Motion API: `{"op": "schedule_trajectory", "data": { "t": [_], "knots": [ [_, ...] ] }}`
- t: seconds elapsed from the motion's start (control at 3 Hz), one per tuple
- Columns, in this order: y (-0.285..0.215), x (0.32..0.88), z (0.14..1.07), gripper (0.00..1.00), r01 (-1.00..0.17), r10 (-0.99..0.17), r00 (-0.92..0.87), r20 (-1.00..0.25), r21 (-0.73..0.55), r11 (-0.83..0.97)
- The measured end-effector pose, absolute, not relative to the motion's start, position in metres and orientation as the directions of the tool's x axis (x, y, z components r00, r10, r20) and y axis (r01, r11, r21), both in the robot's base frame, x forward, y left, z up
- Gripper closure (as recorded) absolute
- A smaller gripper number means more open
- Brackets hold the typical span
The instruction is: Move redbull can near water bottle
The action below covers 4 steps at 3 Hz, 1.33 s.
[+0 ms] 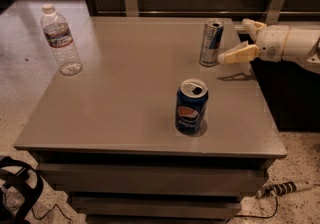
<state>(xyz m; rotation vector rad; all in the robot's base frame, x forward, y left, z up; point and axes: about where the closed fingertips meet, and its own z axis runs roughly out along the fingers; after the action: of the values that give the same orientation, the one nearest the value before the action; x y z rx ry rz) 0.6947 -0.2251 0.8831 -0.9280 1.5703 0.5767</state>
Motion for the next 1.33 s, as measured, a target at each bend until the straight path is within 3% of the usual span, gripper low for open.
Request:
{"op": "schedule_trajectory", "data": {
  "t": [0.67, 1.33],
  "knots": [
    [-0.217, 0.692, 0.872, 0.0, -0.831, -0.145, -0.009, -0.989, -0.074, 0.551],
    [-0.205, 0.696, 0.878, 0.0, -0.85, -0.122, 0.012, -0.992, -0.074, 0.521]
  ]
}}
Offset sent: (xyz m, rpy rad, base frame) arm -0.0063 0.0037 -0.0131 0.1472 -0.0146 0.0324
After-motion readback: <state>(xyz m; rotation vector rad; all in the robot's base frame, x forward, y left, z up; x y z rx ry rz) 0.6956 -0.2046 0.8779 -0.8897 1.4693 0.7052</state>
